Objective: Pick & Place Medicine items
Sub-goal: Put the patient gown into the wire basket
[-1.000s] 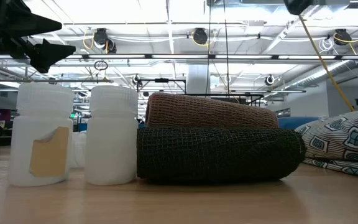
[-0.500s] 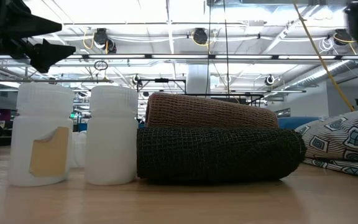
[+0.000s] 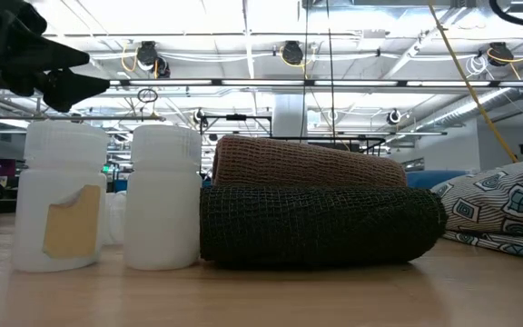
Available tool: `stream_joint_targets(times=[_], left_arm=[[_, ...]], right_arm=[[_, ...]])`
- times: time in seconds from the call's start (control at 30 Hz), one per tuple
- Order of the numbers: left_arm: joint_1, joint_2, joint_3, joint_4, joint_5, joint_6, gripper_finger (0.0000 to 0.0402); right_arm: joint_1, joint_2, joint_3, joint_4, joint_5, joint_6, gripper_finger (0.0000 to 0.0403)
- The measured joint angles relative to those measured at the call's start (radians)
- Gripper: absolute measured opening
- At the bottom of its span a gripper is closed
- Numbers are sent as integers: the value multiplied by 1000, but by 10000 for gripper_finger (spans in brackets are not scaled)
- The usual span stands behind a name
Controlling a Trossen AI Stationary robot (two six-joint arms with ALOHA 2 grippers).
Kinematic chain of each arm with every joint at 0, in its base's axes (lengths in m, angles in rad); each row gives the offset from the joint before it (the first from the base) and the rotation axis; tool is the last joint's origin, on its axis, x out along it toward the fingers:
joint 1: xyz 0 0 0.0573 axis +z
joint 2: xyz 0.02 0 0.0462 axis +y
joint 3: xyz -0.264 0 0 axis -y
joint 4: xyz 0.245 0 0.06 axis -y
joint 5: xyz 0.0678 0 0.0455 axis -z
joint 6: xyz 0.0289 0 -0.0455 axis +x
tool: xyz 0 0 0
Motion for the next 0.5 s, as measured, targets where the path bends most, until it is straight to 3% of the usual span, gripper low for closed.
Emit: stream_joint_targets(times=[0.27, 0.5], left_arm=[[0, 0, 0, 0, 0, 0, 351], [0, 0, 0, 1, 0, -2, 351]], right_arm=[[-22, 117, -23, 46, 15, -29, 302], [-26, 256, -129, 525, 204, -137, 302]])
